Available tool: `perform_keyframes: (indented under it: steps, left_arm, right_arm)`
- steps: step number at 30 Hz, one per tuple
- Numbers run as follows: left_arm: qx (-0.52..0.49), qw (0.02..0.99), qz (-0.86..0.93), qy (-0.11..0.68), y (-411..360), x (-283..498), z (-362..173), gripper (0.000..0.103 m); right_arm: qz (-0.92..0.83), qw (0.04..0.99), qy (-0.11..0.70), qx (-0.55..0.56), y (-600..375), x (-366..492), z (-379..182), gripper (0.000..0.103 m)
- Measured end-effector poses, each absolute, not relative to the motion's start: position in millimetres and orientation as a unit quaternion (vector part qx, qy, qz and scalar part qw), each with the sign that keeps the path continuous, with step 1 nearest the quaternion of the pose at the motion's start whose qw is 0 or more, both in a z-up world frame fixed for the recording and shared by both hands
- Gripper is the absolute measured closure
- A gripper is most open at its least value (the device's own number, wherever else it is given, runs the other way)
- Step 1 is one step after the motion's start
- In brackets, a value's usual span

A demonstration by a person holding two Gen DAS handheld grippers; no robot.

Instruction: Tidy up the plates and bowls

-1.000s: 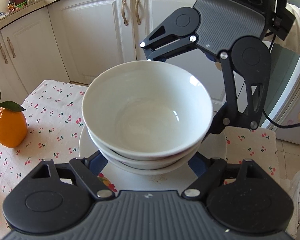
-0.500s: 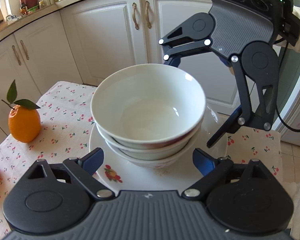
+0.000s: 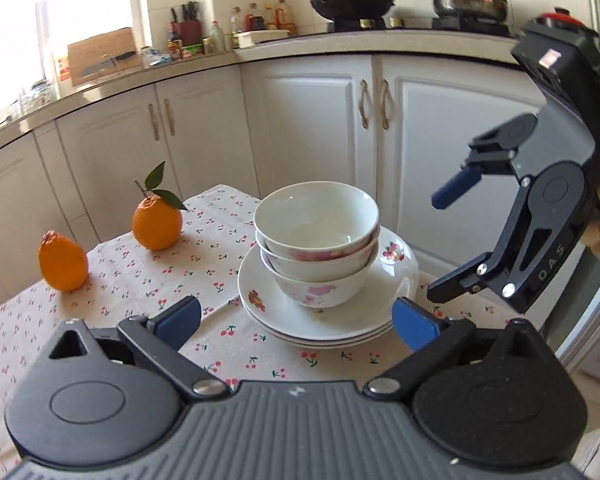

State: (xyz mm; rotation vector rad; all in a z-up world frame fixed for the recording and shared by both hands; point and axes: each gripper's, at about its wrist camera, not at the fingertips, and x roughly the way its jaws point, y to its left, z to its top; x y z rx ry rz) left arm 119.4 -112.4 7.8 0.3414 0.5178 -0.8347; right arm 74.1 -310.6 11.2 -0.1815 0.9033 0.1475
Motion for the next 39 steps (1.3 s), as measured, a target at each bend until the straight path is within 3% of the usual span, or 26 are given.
perform_keyframes:
  steps: [10, 39]
  left_arm:
    - [0.067, 0.924, -0.234, 0.294, -83, 82, 13, 0.002]
    - [0.067, 0.937, -0.142, 0.313, -85, 69, 24, 0.002]
  right_arm:
    - [-0.079, 0.915, 0.390, 0.058, -287, 27, 12, 0.000]
    - [-0.117, 0.928, 0.351, 0.028, -262, 12, 25, 0.000]
